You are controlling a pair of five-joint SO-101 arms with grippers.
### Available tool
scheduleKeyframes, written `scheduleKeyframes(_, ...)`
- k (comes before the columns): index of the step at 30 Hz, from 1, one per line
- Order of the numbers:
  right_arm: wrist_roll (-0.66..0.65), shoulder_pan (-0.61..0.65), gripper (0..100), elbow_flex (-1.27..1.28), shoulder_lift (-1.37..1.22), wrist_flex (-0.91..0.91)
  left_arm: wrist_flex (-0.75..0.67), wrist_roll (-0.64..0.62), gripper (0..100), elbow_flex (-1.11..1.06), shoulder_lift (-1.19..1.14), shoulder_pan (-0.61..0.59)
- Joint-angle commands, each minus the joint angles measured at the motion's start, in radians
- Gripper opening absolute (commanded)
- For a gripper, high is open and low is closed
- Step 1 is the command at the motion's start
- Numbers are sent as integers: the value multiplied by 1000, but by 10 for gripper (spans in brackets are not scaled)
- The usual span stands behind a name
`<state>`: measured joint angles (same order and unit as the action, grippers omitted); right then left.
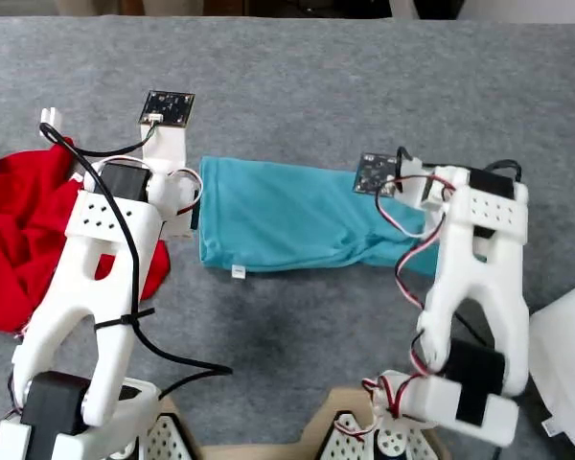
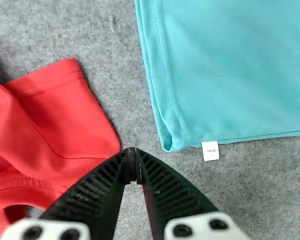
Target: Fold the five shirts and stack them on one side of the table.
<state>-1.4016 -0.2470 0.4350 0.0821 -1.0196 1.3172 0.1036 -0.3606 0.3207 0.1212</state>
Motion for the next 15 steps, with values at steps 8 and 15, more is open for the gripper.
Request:
scheduleKeyframes(8, 100, 15, 346, -96, -36, 21, -15, 9, 19, 6, 19, -8)
scheduleKeyframes(15, 133, 5, 360, -2, 93, -29, -15, 9, 19, 6, 19, -8)
